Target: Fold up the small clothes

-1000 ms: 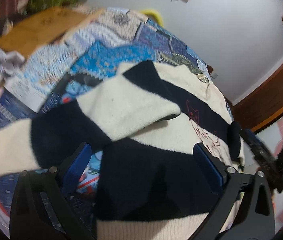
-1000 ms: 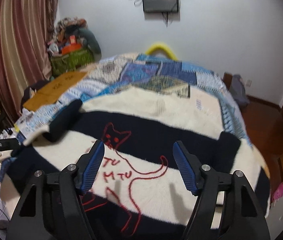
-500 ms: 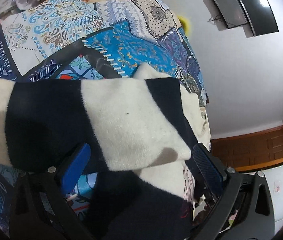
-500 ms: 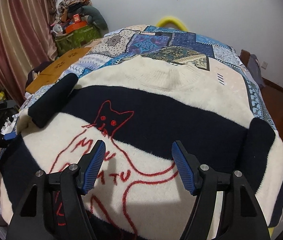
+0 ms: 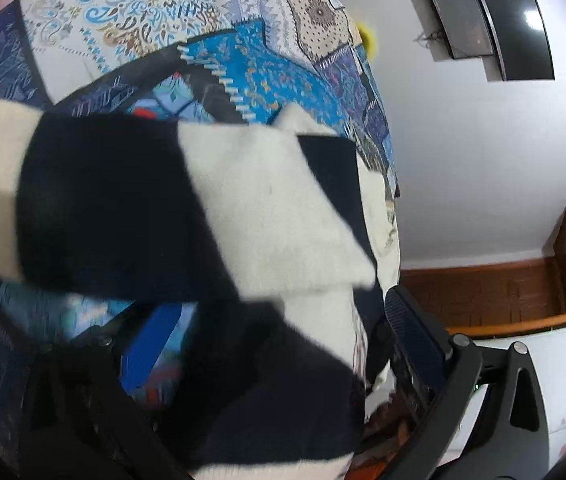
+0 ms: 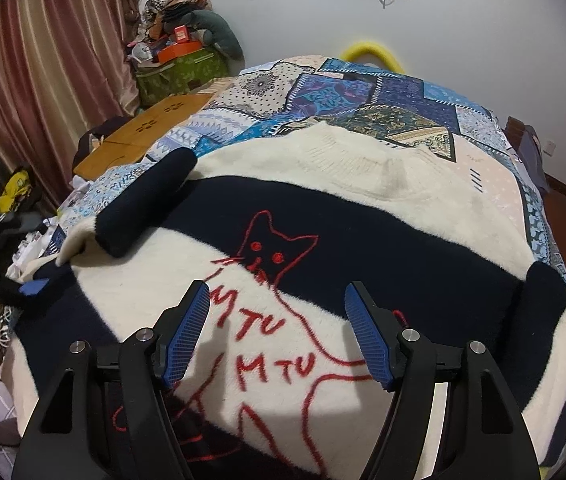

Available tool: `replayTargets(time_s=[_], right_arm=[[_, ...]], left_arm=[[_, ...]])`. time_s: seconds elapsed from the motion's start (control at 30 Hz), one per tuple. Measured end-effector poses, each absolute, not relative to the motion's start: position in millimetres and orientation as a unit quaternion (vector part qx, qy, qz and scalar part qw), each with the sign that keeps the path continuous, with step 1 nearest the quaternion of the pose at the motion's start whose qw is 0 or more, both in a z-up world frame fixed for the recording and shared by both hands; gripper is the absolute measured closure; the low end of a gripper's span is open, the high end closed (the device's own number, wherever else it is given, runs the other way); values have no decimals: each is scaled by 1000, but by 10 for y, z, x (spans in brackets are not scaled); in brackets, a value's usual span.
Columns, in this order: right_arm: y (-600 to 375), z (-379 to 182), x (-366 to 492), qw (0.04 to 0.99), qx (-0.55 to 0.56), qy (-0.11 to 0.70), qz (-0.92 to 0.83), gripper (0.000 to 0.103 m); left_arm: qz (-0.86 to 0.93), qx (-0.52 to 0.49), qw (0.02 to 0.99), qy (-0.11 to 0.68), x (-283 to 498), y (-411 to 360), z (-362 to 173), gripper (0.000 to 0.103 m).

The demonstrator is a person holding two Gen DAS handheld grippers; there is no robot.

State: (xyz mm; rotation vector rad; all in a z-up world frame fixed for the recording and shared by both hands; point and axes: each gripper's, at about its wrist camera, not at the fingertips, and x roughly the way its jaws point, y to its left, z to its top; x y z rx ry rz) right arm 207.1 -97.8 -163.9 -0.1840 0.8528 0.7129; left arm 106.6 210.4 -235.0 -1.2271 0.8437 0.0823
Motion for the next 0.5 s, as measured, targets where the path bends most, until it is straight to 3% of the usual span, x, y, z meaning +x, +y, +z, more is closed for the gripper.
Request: replayTargets(time_s=[0.07,0.1,0.17,0.23,0.3,0.5], right_arm=[[-983,-1632,2058,846,-87,404,337,36],[-992,-1624,2050,846,-86,403,337,36],[-1024,-1602,2039,848,-84,402,336,36],[-1068,-1577,2033,850,-82,399,333,36],[-1127,-1554,2023,855,-89,393,325,36],[-1397,-1506,2065,870,-90,380,300,31]], left_arm=[[61,-544,745,381,1186,2175,-2345,3],[73,-534,751,382,1220,2198,-2340,11],[126,-495,767,388,1319,2291,-2332,33],[172,-470,773,390,1342,2389,-2362,71],[195,-453,776,392,1378,2516,-2386,92],[234,-330,836,372,1556,2665,-1909,97]])
